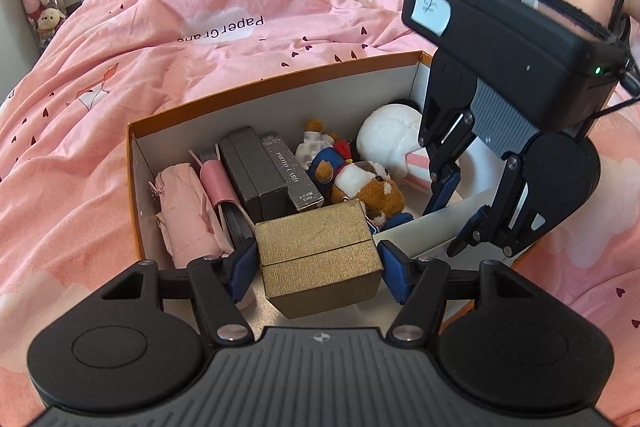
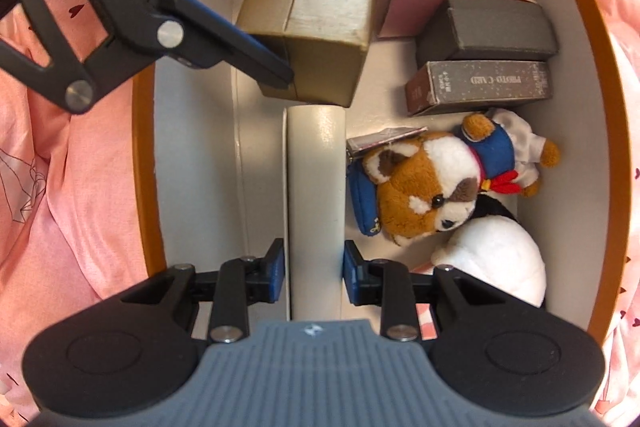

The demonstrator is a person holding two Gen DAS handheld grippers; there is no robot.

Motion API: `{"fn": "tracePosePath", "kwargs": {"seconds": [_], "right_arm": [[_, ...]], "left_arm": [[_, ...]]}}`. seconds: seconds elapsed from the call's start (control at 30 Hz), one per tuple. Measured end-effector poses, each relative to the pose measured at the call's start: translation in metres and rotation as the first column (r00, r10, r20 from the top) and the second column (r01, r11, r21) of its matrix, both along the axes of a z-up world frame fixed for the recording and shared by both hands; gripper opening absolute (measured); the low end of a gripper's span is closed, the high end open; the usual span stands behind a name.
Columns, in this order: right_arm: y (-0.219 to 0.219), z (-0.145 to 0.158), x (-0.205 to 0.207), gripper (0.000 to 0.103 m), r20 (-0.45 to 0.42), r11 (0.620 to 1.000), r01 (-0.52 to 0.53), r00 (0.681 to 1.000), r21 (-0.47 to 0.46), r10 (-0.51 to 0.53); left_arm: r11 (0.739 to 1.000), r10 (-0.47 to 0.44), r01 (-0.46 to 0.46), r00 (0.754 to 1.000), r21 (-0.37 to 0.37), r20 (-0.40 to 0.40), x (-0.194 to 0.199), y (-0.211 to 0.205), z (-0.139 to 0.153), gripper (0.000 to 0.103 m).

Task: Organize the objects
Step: 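Lower the white long box and gold cube box into the orange box, then open the right gripper to release the white long box while the left holds the gold cube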

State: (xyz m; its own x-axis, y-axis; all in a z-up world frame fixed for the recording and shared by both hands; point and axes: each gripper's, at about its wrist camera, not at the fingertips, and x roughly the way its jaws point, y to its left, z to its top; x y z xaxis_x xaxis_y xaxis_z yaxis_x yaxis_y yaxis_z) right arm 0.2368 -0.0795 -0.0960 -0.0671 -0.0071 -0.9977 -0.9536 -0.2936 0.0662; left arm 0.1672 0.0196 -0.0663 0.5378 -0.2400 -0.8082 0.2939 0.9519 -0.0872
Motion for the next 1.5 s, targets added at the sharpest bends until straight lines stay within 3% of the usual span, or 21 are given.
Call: {"fn": "tracePosePath", "kwargs": {"seconds": [0.23,0.43,0.57,0.67,0.83,0.97,1.27,1.33,1.5], "right_arm": [[-0.004,0.015,-0.004,0.035,0.053,0.999,-0.013,0.999,0.037,0.011],[-0.006,0.014,-0.015,0.031,0.068,0.993,-0.101,0.993,0.054,0.098],[-0.001,0.011,-0.015,0.031,0.01,0.996,-0.089,0.996,0.026,0.089],[0.002,0.012,-0.013,0.03,-0.141,0.997,-0.076,0.987,-0.028,0.071],[0.01,0.008,-0.006,0.031,-0.195,0.993,-0.078,0.979,-0.089,0.059],[0.015,-0.003,-0.005,0.031,-0.18,0.987,-0.084,0.982,-0.136,0.059],[0.005,0.015,0.0,0.03,-0.037,0.998,-0.046,0.998,-0.041,0.044],[0.004,0.011,-0.008,0.011,-0.002,0.996,-0.08,0.997,-0.027,0.08],[0.002,-0.007,-0.035,0.005,0.014,0.987,-0.159,0.987,-0.03,0.159]], "left_arm": [[1.0,0.01,-0.01,1.0,-0.008,-0.001,0.0,0.003,0.001,0.074],[1.0,0.011,-0.011,1.0,-0.012,-0.01,0.004,0.007,0.001,0.074],[1.0,-0.005,0.005,1.0,-0.014,-0.008,0.003,0.005,0.002,0.074],[0.999,-0.017,0.017,1.0,-0.027,-0.011,0.002,0.004,0.003,0.074],[0.999,-0.038,0.038,0.999,-0.019,-0.016,0.005,0.001,0.002,0.074],[0.999,-0.048,0.048,0.999,0.0,-0.015,0.007,-0.001,0.001,0.074],[0.998,-0.053,0.053,0.998,-0.016,-0.021,0.007,-0.001,0.0,0.074],[0.999,-0.05,0.05,0.998,-0.015,-0.024,0.007,0.0,-0.001,0.074],[0.998,-0.068,0.068,0.997,0.003,-0.031,0.005,0.0,-0.002,0.074]]}}
